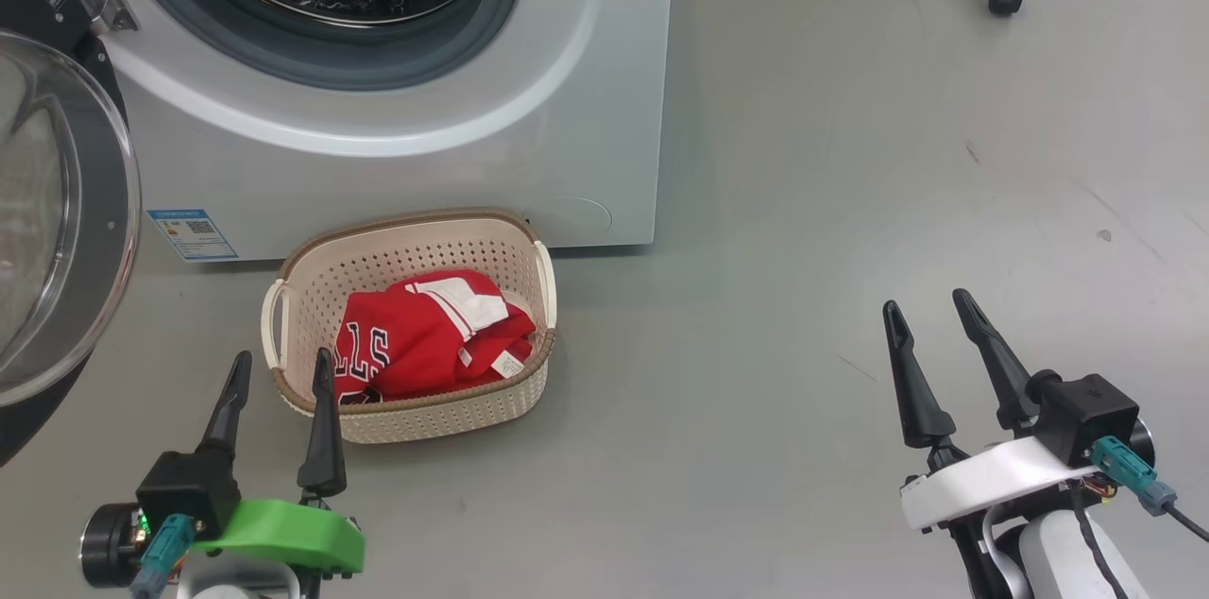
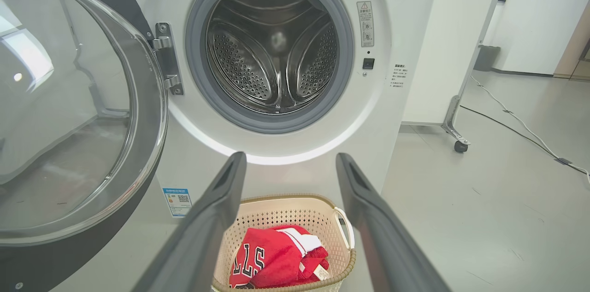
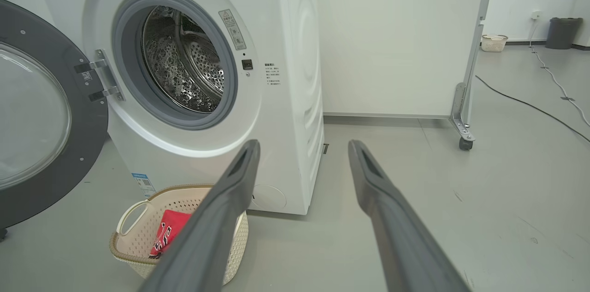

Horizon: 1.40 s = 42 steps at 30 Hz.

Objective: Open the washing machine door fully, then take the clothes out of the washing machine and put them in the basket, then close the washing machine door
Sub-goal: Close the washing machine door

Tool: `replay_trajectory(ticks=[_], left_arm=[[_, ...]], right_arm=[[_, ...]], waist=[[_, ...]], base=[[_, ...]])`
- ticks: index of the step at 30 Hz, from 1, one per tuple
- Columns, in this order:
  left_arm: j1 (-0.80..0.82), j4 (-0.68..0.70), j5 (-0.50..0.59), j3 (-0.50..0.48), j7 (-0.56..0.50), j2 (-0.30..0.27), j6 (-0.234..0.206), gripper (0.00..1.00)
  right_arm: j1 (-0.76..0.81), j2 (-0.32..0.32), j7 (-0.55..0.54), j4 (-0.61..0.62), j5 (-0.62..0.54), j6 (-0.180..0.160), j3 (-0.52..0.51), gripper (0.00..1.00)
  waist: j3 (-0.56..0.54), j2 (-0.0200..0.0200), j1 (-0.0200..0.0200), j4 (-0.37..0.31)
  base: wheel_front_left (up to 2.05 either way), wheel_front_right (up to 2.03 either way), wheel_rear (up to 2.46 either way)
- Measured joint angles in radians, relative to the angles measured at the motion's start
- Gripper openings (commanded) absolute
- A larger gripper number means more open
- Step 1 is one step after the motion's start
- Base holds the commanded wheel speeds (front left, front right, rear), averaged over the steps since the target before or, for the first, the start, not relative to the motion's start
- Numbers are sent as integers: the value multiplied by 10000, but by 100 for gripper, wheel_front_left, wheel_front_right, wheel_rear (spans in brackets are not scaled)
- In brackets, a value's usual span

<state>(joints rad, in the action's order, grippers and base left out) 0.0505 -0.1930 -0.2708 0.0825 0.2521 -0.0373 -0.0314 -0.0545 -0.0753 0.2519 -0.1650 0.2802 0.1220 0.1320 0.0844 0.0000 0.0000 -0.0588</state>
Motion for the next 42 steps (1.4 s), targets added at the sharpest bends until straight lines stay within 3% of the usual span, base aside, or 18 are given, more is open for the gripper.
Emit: replay_trajectory(ticks=[32,42], left_arm=[[-7,-44,15,73,0,0,-33,100],[-6,-92,59,257,0,-2,-75,100]], right_arm=[[0,2,0,-86,0,0,88,100],[4,-23,0,-56,-2,0,-163,100]], waist=[[-55,0,0,-41],[4,0,0,295]], base=[[-5,5,0],[0,0,0]])
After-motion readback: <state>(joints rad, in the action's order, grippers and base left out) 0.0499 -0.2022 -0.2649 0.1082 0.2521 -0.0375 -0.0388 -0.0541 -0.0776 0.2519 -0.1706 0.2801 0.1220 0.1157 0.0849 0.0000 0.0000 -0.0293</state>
